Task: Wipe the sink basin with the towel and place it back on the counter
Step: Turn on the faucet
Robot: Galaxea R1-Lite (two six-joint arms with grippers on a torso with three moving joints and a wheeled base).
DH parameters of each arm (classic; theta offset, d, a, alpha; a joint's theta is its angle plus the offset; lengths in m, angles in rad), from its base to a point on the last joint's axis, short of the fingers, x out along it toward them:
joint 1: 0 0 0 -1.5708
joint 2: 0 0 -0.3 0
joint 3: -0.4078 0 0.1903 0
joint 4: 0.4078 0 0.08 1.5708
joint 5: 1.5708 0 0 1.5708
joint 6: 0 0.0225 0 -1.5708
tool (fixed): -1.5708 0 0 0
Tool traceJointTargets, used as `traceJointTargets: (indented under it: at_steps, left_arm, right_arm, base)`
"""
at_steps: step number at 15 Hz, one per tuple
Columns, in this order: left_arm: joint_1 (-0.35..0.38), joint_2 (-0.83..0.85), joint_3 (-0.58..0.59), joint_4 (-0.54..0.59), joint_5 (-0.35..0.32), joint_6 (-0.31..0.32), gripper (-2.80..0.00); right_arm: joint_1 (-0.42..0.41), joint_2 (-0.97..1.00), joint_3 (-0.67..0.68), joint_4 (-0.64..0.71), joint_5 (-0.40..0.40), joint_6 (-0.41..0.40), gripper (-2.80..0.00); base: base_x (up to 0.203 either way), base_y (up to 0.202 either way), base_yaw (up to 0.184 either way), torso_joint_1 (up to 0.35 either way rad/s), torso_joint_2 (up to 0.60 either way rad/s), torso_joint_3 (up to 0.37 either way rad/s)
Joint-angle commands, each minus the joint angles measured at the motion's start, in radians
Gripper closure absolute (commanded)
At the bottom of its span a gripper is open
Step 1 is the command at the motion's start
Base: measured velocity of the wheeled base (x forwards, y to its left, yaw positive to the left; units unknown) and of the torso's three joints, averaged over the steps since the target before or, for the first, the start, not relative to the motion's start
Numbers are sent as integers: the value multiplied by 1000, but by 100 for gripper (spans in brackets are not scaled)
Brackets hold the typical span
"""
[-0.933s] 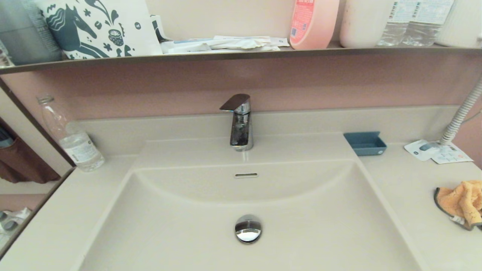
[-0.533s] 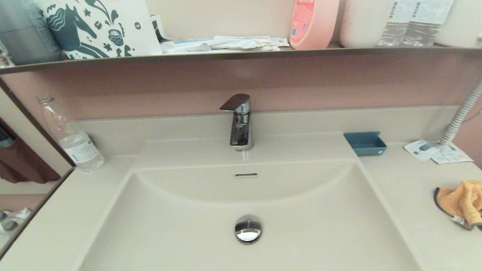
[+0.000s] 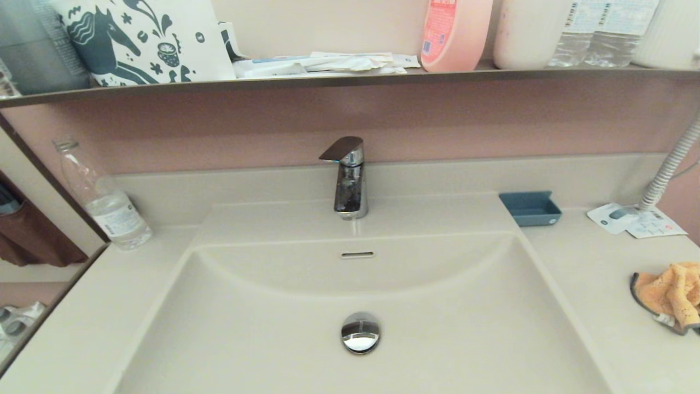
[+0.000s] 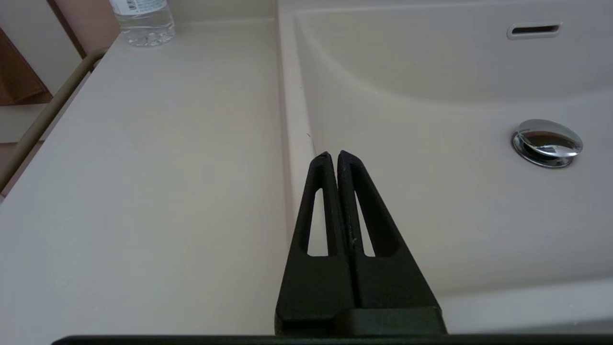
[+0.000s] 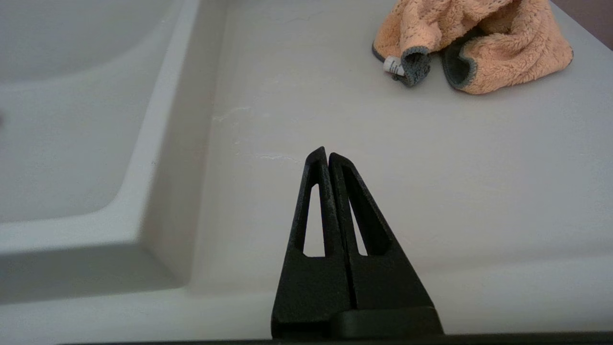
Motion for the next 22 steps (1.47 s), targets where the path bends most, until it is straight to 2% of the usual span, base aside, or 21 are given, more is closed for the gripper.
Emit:
traceJointTargets:
  at_steps: [1, 6, 10, 14, 16, 19, 21, 22]
  left_arm:
    - [0, 1, 1, 0, 0, 2, 0]
    - [0, 11, -29, 12, -34, 56, 0]
    - [-1, 190, -216, 46, -80, 56, 0]
    - [-9, 443, -332, 32, -287, 20, 0]
    - [-10, 606, -361, -44, -362, 3, 0]
    - [-38, 857, -385, -304, -416, -14, 0]
    - [-101, 963, -404, -415, -405, -28, 0]
    - [-158, 1009, -424, -440, -365, -36, 0]
  right_arm:
    - [0, 0, 0, 1, 0, 0, 0]
    - [0, 0, 0, 0, 0, 0, 0]
    - [0, 0, 0, 0, 0, 0, 0]
    - [0, 0, 0, 0, 0, 0, 0]
    - [0, 0, 0, 0, 0, 0, 0]
    - [0, 0, 0, 0, 0, 0, 0]
    - [0, 1, 0, 1, 0, 0, 0]
    - [0, 0, 0, 0, 0, 0, 0]
  base:
    - [0, 0, 0, 0, 0, 0]
    - [0, 0, 0, 0, 0, 0]
    - [0, 0, 0, 0, 0, 0]
    - [0, 0, 0, 0, 0, 0]
    - [0, 0, 0, 0, 0, 0]
    - [0, 0, 0, 0, 0, 0]
    - [0, 0, 0, 0, 0, 0]
    - [0, 0, 0, 0, 0, 0]
